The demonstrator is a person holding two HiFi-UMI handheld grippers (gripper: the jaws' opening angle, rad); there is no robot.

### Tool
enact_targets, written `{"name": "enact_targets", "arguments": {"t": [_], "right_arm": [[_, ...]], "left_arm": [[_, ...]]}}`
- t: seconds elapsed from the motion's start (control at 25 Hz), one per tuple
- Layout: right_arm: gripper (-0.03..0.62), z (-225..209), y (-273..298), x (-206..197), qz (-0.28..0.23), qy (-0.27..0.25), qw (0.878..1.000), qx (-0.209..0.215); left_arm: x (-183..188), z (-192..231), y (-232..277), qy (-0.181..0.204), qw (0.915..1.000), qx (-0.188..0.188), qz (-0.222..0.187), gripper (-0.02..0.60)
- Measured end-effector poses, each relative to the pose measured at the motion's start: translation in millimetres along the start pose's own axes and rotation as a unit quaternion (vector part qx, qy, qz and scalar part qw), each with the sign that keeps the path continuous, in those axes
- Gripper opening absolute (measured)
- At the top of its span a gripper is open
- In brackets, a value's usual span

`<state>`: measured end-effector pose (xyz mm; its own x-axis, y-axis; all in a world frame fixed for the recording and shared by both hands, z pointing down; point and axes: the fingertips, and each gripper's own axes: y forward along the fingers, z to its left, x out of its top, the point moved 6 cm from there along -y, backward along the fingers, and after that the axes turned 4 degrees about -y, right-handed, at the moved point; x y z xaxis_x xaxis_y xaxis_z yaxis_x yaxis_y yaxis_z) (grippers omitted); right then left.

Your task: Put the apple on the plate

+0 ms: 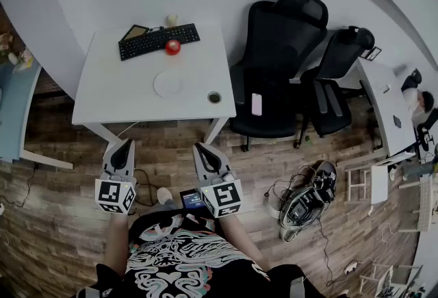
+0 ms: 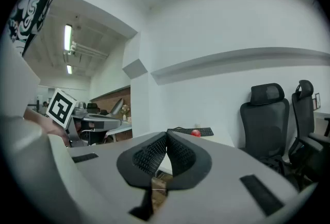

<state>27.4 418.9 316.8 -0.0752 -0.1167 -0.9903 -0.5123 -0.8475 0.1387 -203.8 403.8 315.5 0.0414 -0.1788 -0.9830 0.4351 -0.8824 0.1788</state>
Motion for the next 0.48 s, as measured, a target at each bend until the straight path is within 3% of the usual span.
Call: {"name": "enact_targets", "arguments": {"t": [0.48], "right_arm": [[0.029, -18, -20, -6, 0.008, 0.006, 1.000, 0.011]], "left_arm": [[-1, -32, 5, 0.010, 0.9998, 0.014, -0.002, 0.015]]}}
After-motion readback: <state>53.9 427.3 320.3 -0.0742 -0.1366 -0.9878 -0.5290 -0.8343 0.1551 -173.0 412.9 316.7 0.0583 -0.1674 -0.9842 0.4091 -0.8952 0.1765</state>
